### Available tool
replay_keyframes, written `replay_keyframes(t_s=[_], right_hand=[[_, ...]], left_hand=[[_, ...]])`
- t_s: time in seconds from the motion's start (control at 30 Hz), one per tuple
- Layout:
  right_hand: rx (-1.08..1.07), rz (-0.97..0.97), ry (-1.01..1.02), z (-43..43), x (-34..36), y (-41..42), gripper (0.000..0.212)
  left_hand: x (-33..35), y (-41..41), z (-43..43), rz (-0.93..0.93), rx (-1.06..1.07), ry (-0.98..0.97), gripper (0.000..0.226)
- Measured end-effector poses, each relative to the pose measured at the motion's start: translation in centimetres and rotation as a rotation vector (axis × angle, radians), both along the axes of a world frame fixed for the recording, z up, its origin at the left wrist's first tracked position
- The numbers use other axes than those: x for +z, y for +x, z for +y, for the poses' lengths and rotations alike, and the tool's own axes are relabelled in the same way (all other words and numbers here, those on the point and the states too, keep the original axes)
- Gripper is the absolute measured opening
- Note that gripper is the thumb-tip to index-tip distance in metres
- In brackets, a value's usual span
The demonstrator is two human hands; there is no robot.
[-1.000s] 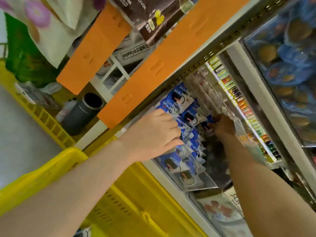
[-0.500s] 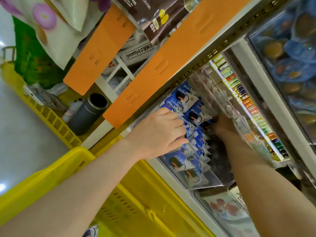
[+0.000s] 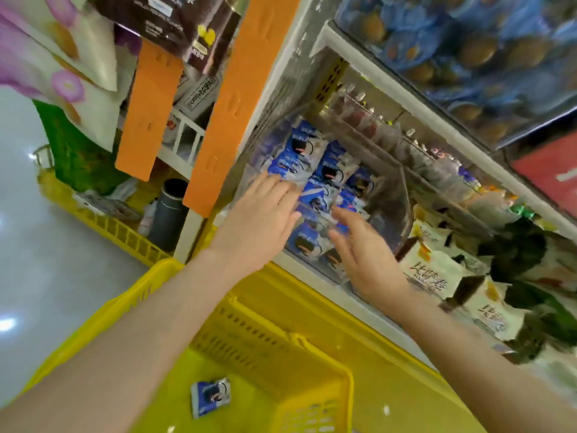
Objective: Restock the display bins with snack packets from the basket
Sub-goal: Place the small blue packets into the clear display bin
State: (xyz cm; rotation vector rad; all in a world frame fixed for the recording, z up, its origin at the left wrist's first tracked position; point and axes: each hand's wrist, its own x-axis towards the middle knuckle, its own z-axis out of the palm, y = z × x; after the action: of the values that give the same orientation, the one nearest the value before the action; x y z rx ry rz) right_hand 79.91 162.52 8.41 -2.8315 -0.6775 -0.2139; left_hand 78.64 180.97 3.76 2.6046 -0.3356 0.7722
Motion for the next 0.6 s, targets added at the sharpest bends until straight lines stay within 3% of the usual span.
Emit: replay_keyframes(t_s=[0.1,0.27,0.4,0.5,0.6], right_hand=[[0.073,-0.167,-0.044,-1.5,-2.2,-2.8,0.051],[0.135,-0.271,0.160,-3.9,-6.9,-6.4,0.037],[0.064,0.020,0.143,-5.7,-13.3,-9.0,0.026],[-0.058,0.392,0.016,-7.1,-19.7,-10.2,0.031],[-0.119,0.748,-0.166,-8.8,-25.4,-11.3,0.040]], left_hand=[[-0.9,-2.3,-1.4,0.019,-0.008,-0.067,0.049],[-5.7,-6.6,-2.9,0.147,-0.050,-0.160,0.035],[-12.7,-9.3,-3.9,0.533,-0.097,-0.064,0.031],[-18.3,-10.7,-4.4,0.852,-0.177,0.080,0.034],[-22.8,-11.8,-5.0,1.102,-0.265,0.096,0.035]])
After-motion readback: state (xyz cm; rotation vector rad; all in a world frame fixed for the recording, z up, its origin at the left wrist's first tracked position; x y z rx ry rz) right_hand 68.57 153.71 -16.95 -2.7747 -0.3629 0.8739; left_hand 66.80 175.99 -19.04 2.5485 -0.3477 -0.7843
